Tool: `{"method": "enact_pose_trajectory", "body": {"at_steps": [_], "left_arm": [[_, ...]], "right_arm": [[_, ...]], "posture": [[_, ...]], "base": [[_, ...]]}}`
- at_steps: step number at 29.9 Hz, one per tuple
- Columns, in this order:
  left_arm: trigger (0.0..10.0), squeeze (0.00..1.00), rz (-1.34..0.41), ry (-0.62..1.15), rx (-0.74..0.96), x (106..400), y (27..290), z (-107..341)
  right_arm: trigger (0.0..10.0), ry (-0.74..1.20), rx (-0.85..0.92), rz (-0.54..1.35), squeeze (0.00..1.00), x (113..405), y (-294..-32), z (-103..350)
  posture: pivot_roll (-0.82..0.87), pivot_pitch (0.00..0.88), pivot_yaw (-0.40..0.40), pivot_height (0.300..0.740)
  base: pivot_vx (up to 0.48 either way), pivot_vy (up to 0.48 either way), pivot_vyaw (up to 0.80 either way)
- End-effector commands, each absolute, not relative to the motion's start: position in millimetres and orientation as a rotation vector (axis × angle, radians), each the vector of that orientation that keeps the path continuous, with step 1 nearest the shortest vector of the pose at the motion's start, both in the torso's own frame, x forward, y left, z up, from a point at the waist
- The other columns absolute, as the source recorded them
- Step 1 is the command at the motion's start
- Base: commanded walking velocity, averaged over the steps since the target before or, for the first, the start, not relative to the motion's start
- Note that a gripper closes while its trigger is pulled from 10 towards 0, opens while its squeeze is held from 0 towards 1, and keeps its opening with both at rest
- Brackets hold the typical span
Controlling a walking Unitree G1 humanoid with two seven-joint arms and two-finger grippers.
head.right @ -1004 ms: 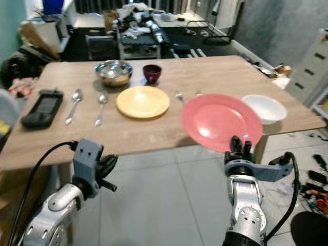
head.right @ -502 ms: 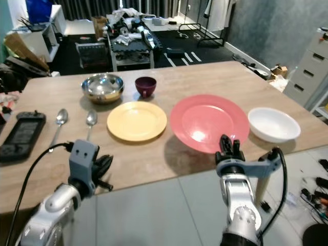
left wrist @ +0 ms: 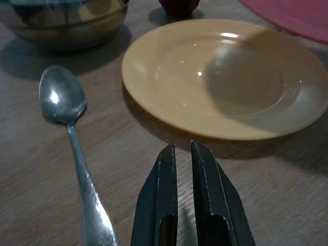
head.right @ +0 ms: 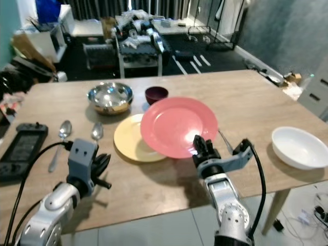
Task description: Setting the table
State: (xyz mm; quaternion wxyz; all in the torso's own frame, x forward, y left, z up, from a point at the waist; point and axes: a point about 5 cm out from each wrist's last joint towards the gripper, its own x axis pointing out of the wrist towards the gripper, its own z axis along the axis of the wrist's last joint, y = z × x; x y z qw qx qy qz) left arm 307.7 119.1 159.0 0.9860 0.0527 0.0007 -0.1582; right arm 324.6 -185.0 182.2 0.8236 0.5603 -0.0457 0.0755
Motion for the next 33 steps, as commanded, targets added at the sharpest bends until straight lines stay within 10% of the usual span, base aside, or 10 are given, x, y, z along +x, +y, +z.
{"method": "enact_pose_trajectory", "body": {"at_steps": [1, 33], "left_arm": [[10.0, 0.0, -0.303, 0.04, 0.11, 305.9, 122.9, 151.6], [10.0, 0.0, -0.26, 0.033, 0.104, 308.4, 128.1, 152.5]], "right_arm": [[10.0, -0.091, 1.186, 0.159, 0.0, 321.8, -183.9, 179.4], [10.0, -0.078, 1.142, 0.156, 0.0, 318.2, -180.6, 175.6]], "posture": [[0.08, 0.081, 0.04, 0.74], [0.08, 0.089, 0.042, 0.74]], "base": [[0.0, 0.0, 0.0], [0.0, -0.098, 0.0]]}}
